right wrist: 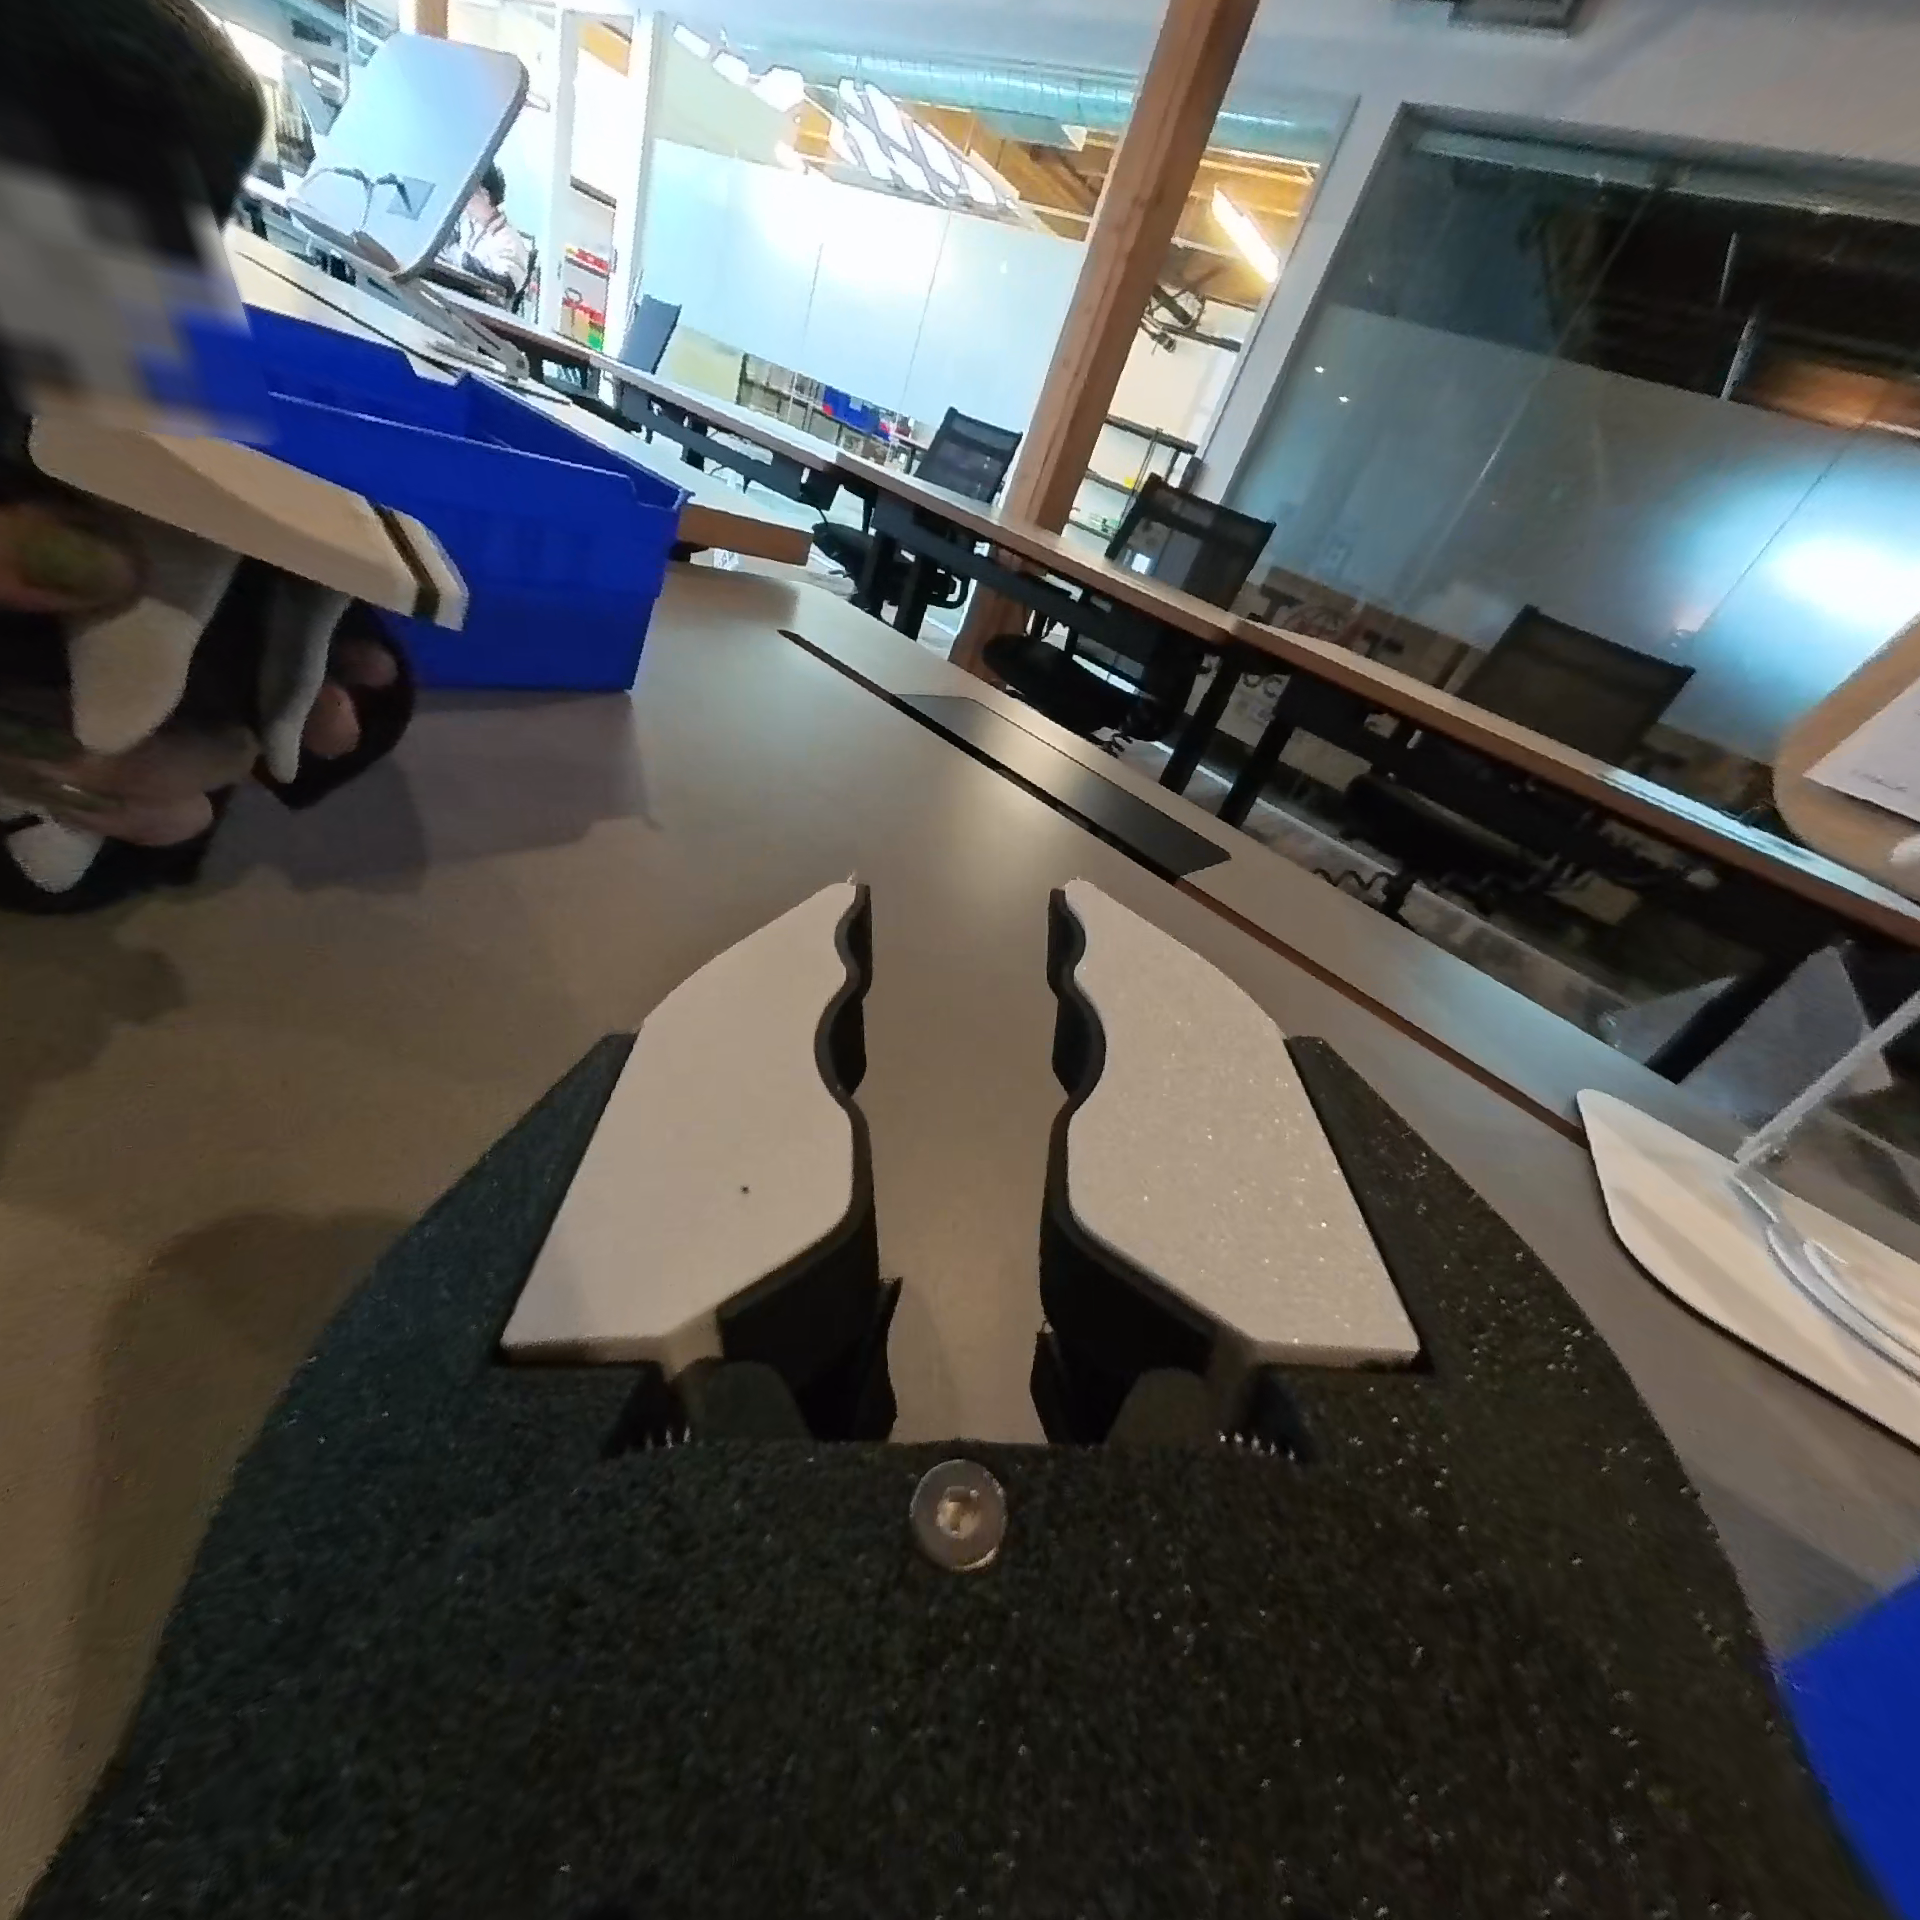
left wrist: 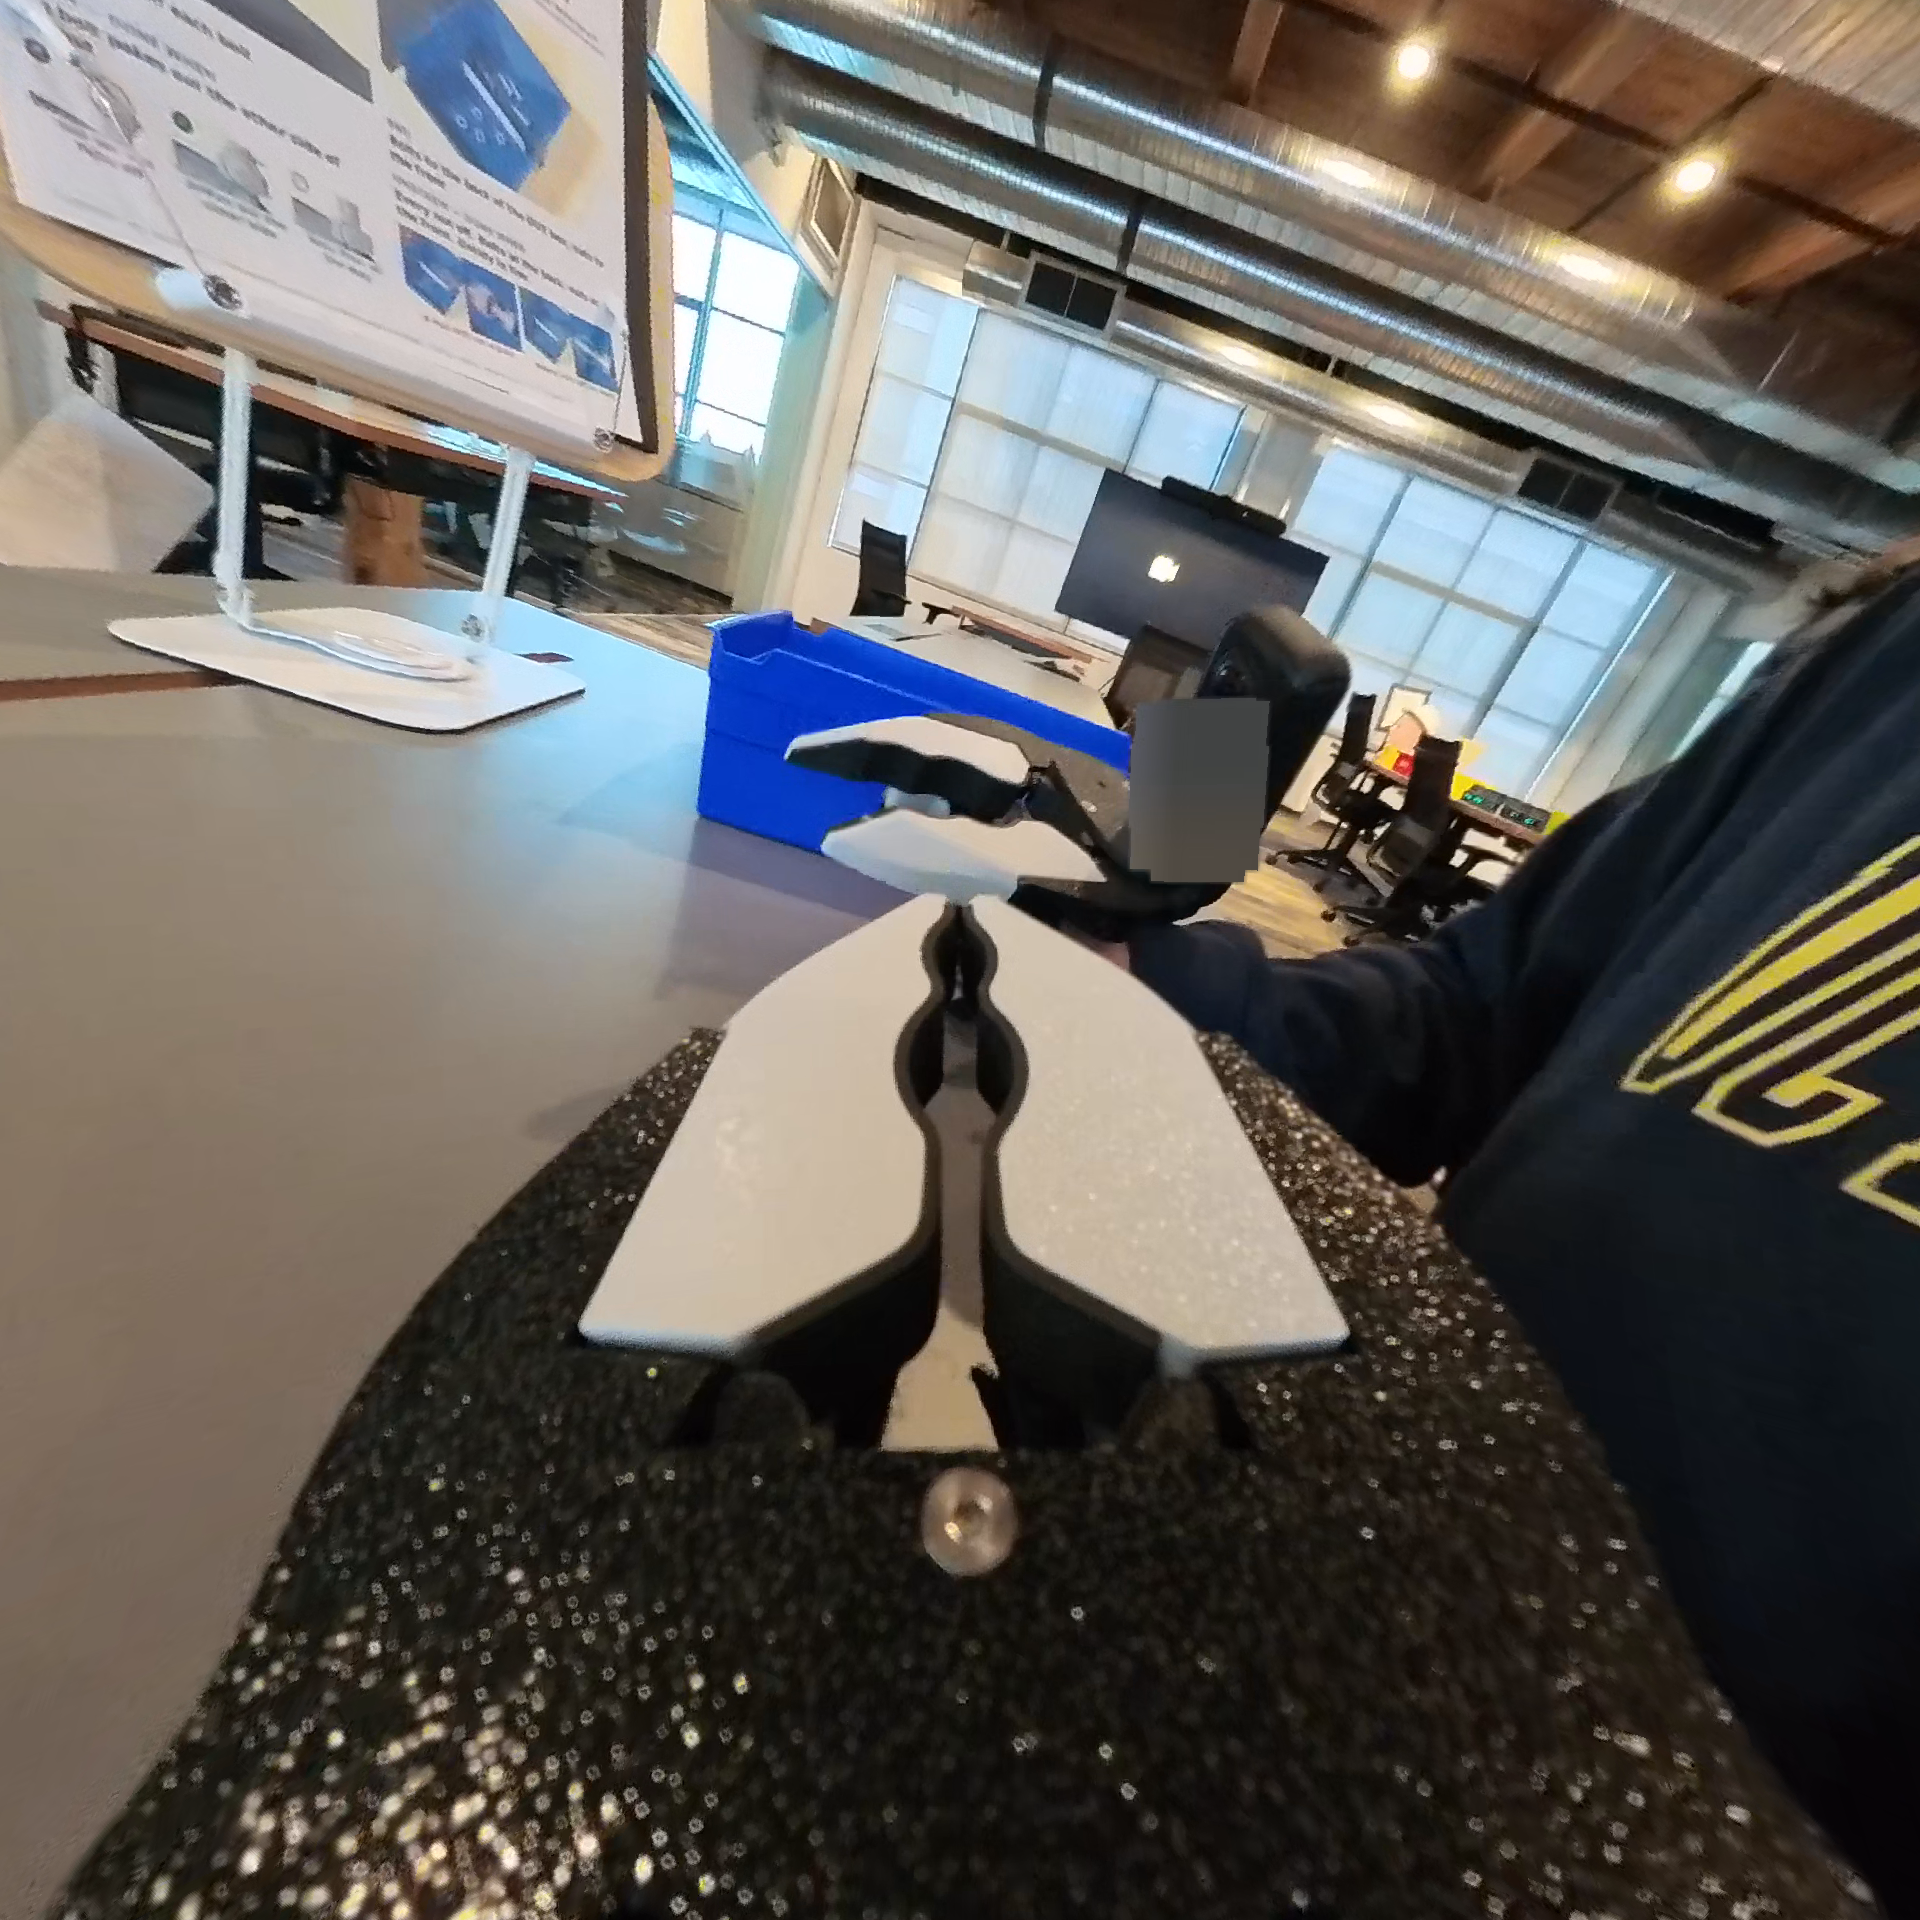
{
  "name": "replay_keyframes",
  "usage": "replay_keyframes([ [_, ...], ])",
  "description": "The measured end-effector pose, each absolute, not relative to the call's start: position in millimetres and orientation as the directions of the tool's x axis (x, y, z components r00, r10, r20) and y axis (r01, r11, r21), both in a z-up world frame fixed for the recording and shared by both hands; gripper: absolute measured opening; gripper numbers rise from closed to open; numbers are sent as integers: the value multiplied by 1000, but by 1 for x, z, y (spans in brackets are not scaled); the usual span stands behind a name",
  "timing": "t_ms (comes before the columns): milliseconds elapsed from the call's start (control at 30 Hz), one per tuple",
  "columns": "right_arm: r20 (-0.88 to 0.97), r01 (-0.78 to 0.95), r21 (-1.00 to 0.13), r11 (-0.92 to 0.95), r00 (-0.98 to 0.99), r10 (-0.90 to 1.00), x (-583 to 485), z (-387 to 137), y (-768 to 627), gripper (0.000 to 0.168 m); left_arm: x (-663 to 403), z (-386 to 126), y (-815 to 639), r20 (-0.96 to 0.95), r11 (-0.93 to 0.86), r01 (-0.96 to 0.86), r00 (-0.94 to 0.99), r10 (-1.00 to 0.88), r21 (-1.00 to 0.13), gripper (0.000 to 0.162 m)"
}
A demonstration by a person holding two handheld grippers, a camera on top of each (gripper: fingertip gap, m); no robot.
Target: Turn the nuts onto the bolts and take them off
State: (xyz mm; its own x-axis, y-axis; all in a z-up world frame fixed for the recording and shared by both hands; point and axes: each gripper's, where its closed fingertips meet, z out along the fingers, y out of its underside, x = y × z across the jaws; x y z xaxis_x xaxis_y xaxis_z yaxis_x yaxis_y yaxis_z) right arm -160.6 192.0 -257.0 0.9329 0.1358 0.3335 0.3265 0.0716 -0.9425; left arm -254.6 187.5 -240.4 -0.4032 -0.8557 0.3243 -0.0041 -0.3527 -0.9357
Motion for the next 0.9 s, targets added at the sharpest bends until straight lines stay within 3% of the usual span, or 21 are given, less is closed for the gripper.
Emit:
replay_keyframes([
  [300, 366, 357, -930, 87, 919, 147, -164, -254, 189, 28, -255, -241, 192, 184, -204, 33, -310, -933, -978, 4],
  [567, 358, 348, -933, 86, 919, 167, -169, -256, 187, 26, -246, -254, 189, 127, -121, -37, -267, -955, -992, 29],
  [900, 298, 287, -954, 92, 941, 161, -164, -254, 185, 26, -253, -239, 204, 98, -104, 23, -178, -979, -994, 23],
])
